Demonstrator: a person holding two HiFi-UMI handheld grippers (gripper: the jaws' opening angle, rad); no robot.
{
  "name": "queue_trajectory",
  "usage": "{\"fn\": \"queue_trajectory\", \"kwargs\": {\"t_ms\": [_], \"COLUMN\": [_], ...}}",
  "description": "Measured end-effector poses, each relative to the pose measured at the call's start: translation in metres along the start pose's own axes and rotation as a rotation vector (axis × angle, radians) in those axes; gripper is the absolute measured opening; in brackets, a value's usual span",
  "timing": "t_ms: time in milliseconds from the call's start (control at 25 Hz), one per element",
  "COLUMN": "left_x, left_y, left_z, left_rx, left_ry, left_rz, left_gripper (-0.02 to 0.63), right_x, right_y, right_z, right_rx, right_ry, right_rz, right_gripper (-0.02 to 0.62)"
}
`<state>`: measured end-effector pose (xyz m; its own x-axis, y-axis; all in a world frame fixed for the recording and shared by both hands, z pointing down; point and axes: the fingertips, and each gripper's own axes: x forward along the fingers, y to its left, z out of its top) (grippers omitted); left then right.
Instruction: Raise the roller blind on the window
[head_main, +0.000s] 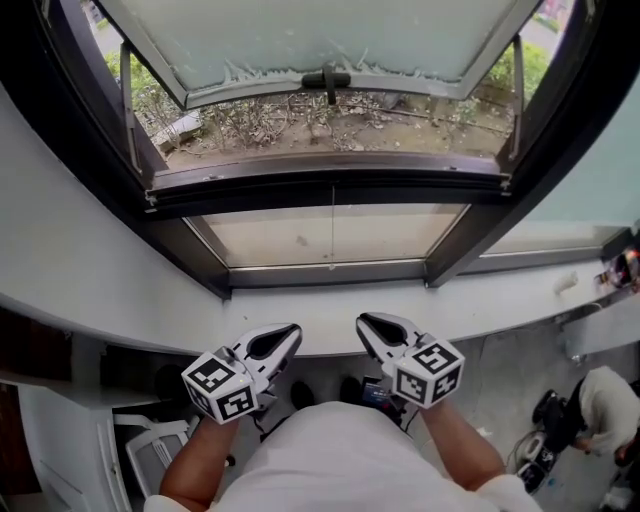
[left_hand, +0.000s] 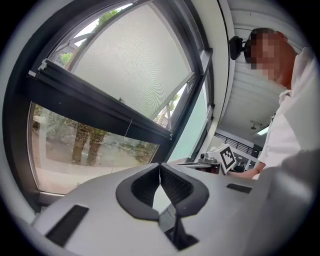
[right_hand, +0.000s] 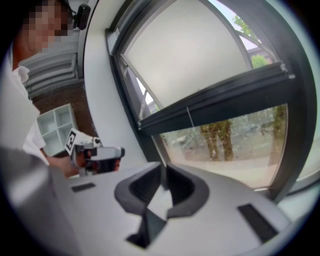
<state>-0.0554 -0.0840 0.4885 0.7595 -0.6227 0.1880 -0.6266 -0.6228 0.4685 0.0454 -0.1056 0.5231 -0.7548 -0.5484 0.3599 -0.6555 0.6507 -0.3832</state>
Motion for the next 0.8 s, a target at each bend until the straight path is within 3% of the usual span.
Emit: {"fn": "queue_trajectory", "kwargs": {"t_ms": [240,480,800], "left_x": [0.005,0.021,0.036], "left_y": [0.008,0.021,0.046], "left_z": [0.004,0.022,0.048], "left_rx": [0.034,0.142,0.242], "left_ry": [0.017,0.036,0.044], "left_rz": [0.001,0.019,0.074], "left_gripper": [0.025,0.025,0.026], "right_x": [0.003,0.008,0.018], "right_y": [-0.008,-0.028,-0.055], "right_z": [0.006,0.025,0.052], "right_rx": [-0.047,-0.167,-0.224], "right_ry": [0.013,0.030,0.038], "right_rz": [-0.030,-0.067,-0.105], "right_gripper": [0.026,0.026,0.026]}}
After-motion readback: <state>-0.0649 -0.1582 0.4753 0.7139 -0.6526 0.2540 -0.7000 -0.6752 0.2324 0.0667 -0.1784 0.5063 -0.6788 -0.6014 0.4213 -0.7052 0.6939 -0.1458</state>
